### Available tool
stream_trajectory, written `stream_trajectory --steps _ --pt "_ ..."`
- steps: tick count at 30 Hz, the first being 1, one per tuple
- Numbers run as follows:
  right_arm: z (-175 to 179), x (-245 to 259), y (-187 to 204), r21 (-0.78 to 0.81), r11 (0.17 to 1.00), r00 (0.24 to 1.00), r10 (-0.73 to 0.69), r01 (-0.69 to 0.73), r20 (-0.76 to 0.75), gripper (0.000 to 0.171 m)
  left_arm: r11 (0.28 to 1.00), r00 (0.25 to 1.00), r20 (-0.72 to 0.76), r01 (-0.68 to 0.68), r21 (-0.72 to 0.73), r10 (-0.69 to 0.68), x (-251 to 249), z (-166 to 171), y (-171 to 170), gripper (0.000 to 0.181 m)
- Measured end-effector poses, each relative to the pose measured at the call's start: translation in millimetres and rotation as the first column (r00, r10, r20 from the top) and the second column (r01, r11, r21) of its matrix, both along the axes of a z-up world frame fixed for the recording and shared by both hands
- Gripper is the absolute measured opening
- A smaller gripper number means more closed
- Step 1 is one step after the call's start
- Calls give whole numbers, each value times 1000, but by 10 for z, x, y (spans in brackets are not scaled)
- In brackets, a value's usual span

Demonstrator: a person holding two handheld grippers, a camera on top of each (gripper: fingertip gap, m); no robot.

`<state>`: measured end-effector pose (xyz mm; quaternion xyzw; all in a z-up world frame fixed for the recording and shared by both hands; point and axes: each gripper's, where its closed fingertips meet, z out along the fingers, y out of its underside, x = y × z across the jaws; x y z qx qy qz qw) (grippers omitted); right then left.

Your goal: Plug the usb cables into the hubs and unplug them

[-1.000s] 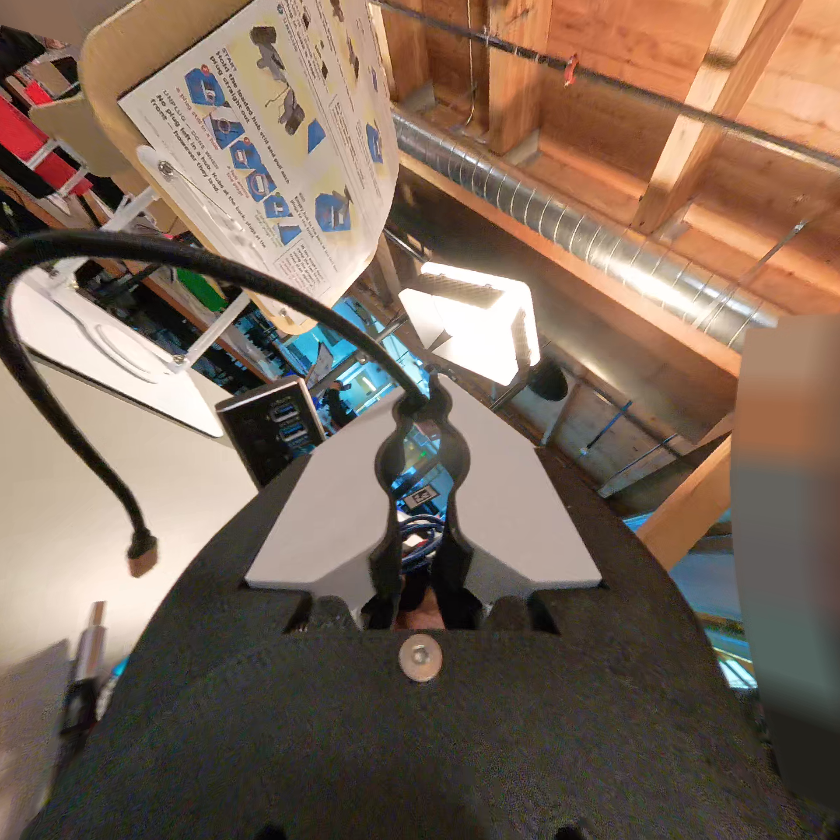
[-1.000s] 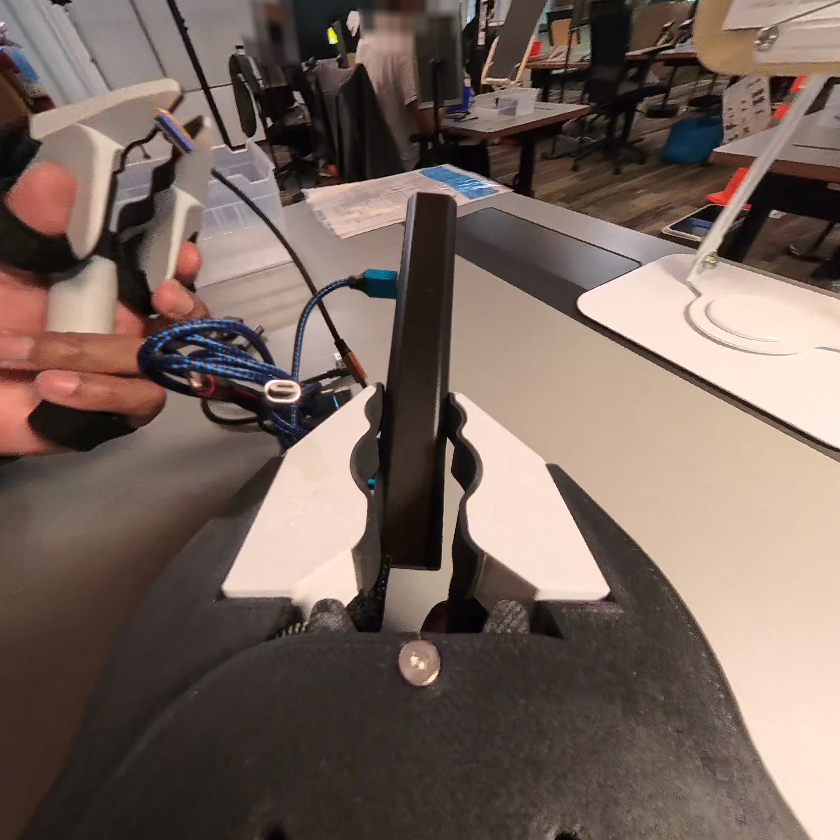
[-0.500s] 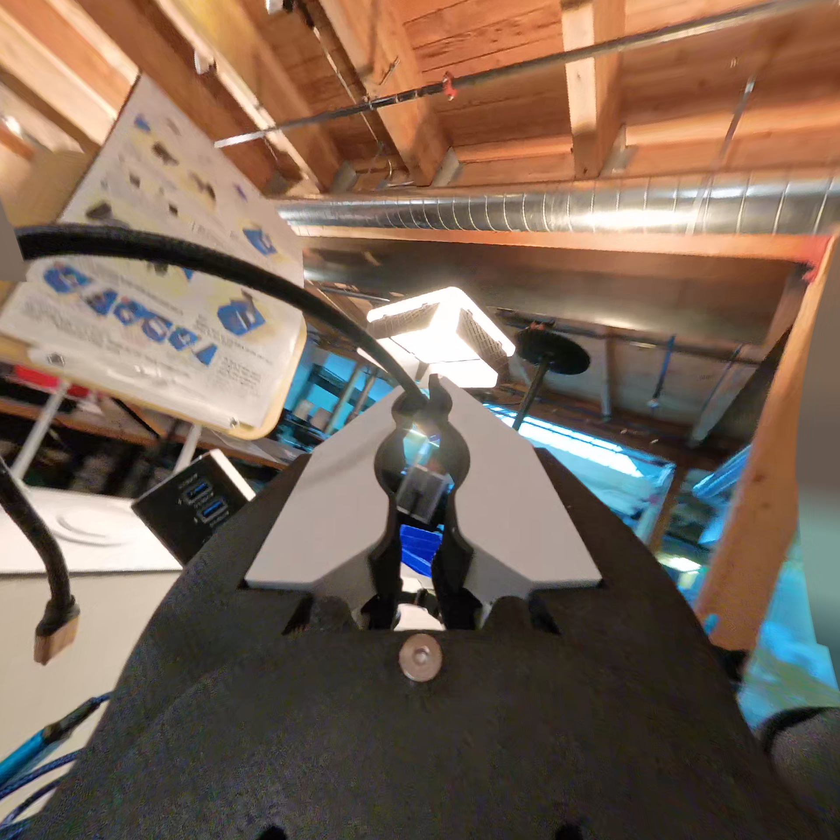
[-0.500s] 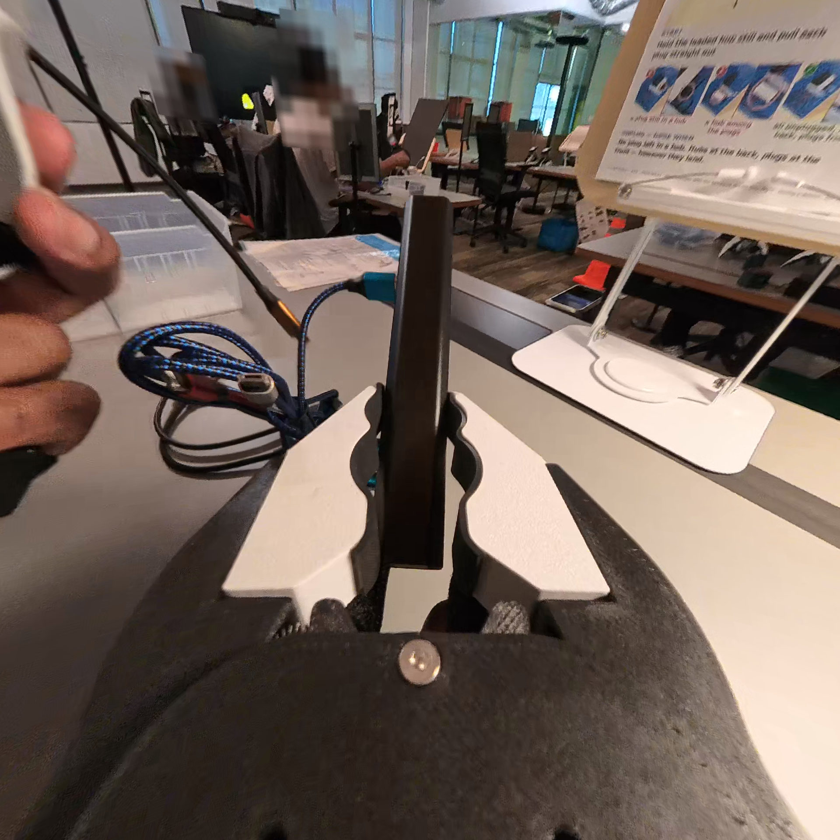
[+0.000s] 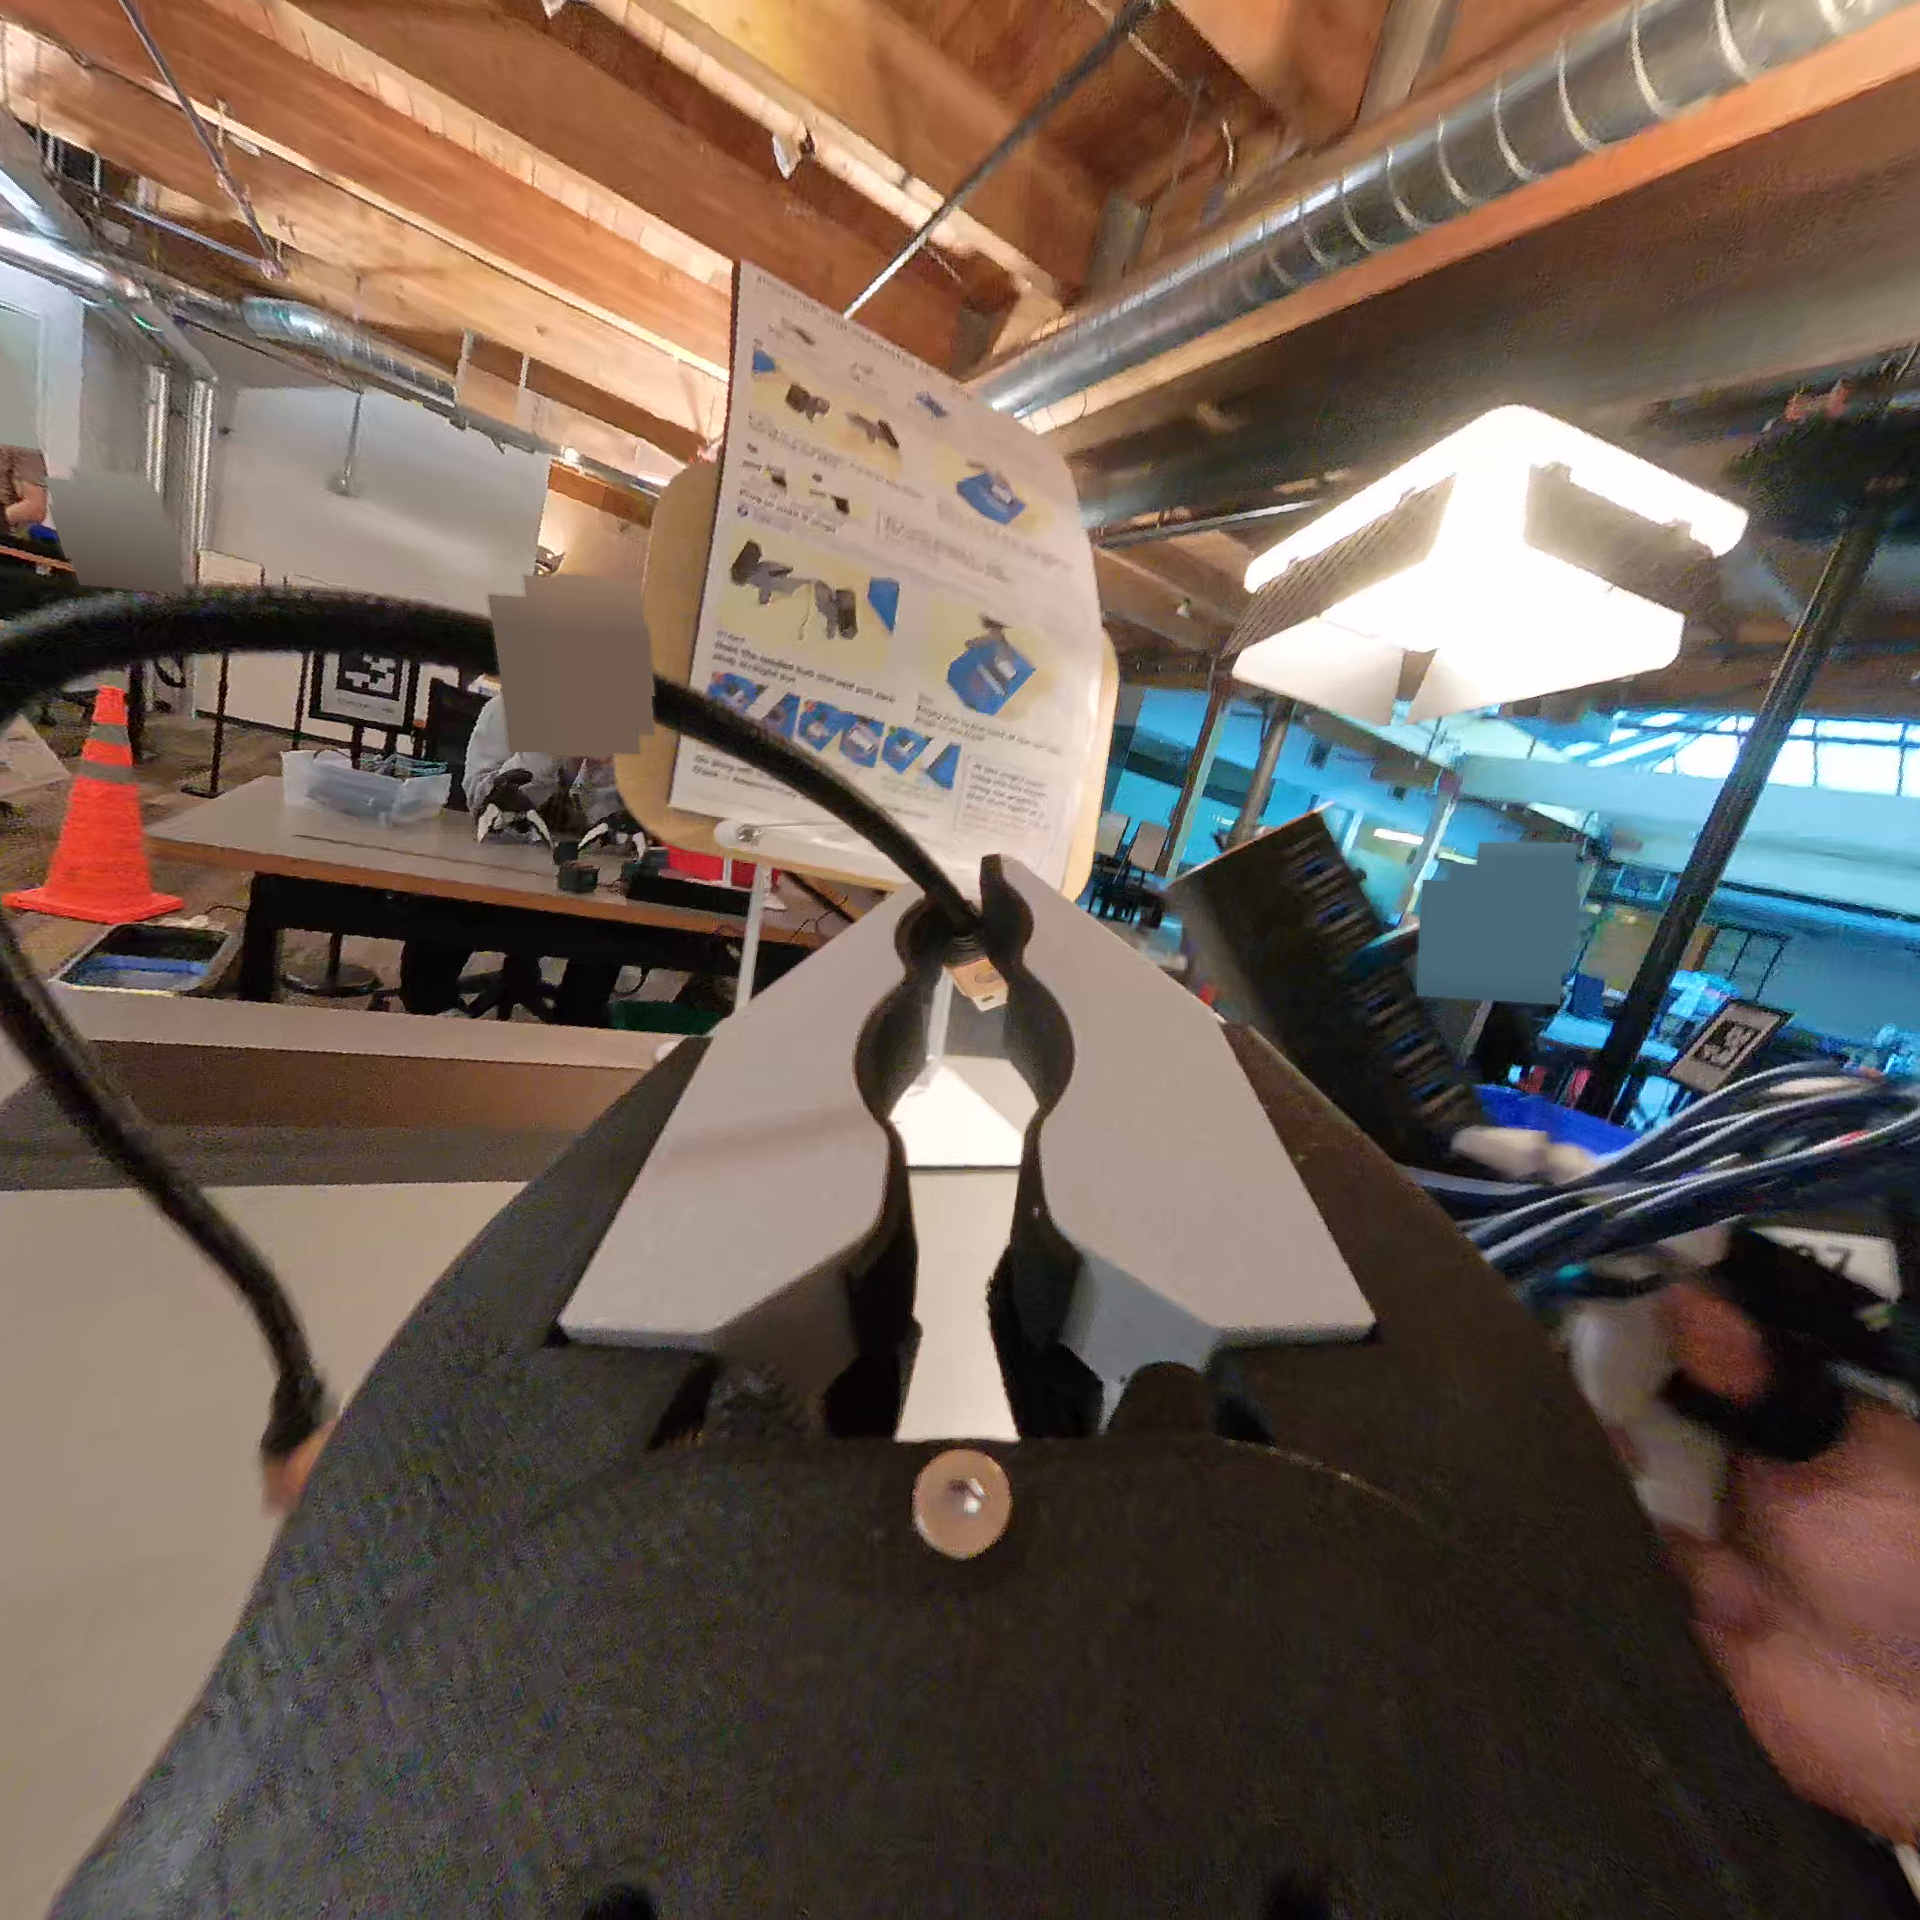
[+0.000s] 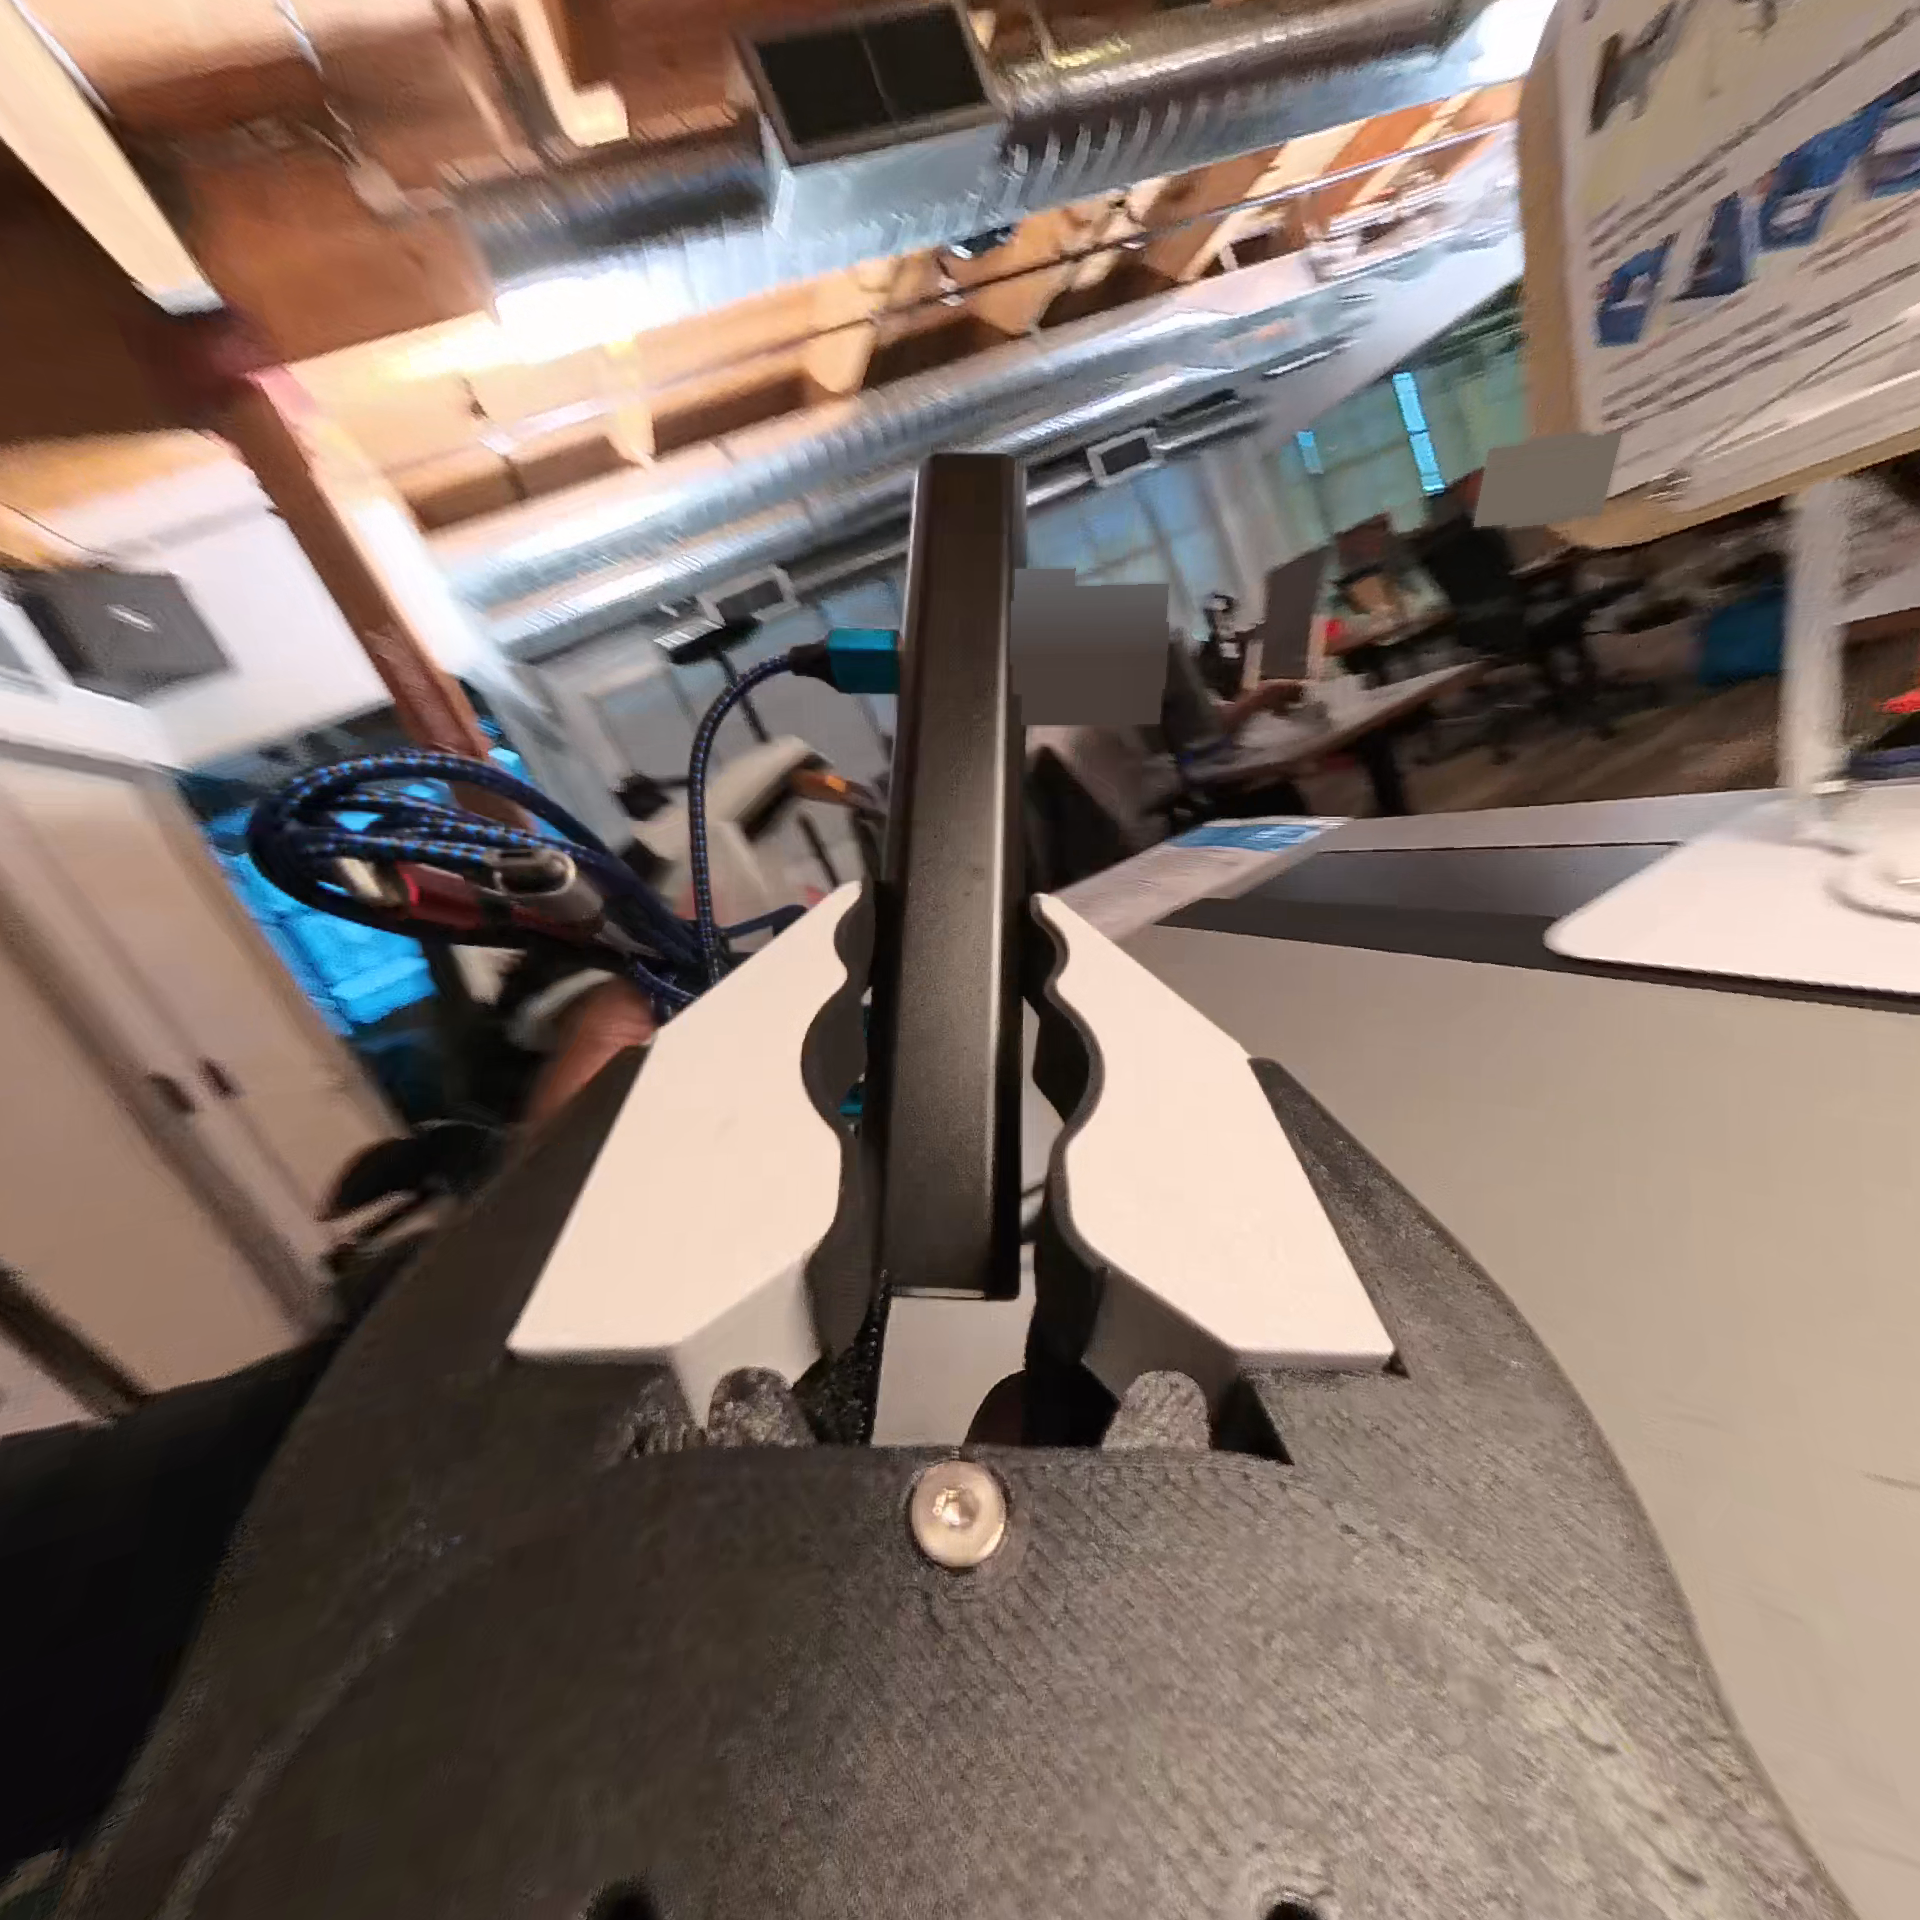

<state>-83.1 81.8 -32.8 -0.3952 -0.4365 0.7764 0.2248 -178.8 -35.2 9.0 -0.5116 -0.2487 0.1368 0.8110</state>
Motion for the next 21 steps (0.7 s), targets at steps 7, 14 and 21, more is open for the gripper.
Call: stream_trajectory --steps 7,14,21 --pt "179 151 -145 -138 980 989 132 -141 -73 23 980 977 69 199 28 -201 148 -343 444 9" --pt "190 114 39 -1 994 988 -111 112 -104 24 968 982 -9 186 167 -188 638 -2 627 9" --pt "126 100 -59 101 979 979 -166 178 -117 24 896 918 -105 396 202 -382 1082 126 810 8"
